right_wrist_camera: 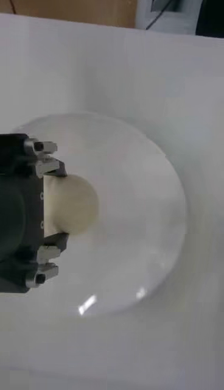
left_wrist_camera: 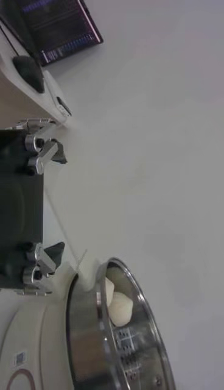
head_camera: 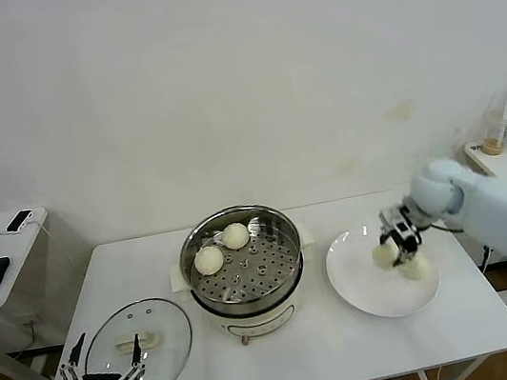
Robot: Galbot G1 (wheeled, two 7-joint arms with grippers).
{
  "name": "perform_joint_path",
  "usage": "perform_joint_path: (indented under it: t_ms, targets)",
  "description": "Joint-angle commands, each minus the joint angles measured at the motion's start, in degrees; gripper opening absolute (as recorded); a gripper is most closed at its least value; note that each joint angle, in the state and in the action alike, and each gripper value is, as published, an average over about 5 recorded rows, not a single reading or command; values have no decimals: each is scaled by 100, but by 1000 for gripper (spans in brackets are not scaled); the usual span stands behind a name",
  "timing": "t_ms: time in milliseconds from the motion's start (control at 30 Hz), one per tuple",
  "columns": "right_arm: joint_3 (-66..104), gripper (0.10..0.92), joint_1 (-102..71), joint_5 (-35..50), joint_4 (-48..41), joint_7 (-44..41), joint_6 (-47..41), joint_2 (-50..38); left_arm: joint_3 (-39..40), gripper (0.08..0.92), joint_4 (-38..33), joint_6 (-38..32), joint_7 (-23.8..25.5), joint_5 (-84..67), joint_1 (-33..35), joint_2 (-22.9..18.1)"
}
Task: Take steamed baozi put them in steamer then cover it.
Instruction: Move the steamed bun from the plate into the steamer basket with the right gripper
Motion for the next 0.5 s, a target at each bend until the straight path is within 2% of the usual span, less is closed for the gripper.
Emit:
perform_joint_path:
  t_ms: [33, 233, 500]
  targets:
    - [-663, 594, 1880, 637, -19, -141, -47, 635, -21, 823, -5, -7, 1, -7, 29, 12]
    - [-973, 594, 2455, 1009, -165, 170, -147, 1486, -73, 823, 8, -16, -5, -8, 33, 8]
    - [-1225, 598, 2268, 1275, -134, 380, -175, 2622, -154, 823, 22, -13, -5, -24, 56, -5]
